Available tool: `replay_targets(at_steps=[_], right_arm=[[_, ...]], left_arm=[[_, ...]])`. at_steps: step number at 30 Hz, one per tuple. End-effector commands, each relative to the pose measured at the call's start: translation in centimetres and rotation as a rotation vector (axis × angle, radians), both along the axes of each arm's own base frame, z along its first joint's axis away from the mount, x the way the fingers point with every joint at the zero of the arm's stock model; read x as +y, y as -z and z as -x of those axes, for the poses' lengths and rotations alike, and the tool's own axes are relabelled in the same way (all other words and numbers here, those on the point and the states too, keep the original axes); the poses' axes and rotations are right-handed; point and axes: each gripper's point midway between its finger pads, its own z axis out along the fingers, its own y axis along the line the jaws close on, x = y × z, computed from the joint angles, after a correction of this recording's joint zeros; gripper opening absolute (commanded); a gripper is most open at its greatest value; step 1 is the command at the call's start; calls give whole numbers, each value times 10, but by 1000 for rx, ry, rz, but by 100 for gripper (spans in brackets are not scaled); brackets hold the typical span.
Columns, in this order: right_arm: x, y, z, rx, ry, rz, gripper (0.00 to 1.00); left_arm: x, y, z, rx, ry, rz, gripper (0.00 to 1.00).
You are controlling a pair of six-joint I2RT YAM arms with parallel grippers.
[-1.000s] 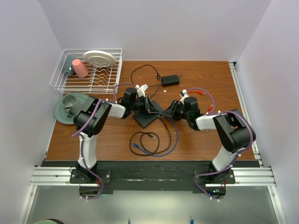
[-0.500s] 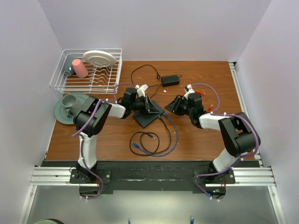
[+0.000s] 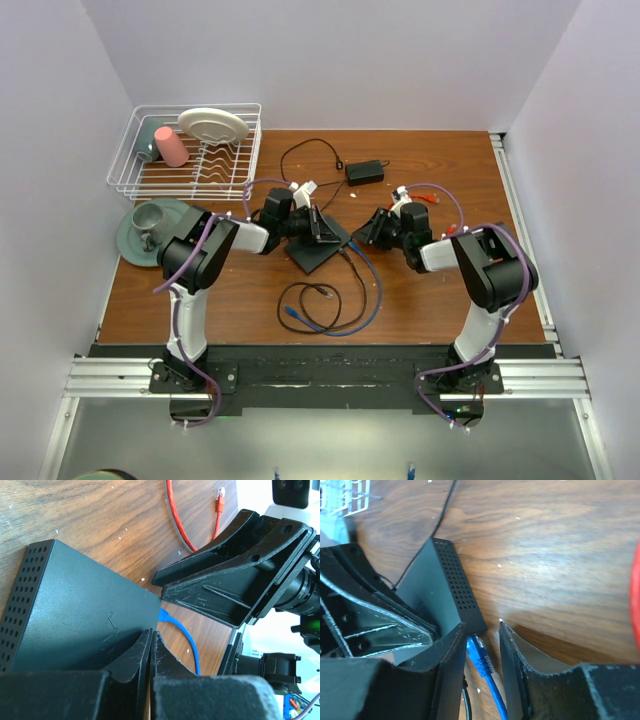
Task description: Pull the plug from the switch port
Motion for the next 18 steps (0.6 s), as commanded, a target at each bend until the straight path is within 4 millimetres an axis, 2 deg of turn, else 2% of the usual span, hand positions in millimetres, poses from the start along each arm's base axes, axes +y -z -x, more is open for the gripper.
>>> replay_targets(at_steps=[1,9,18], right_arm=[[12,-6,4,-54,-69,-69,37],[14,8,18,-30,-95,-113,43],[12,16,23,-15,-89,-115,39]], left_arm=[[4,12,4,20,7,-26,2],[4,13,4,23,8,-29,4],[5,12,5,21,10,-37,5]])
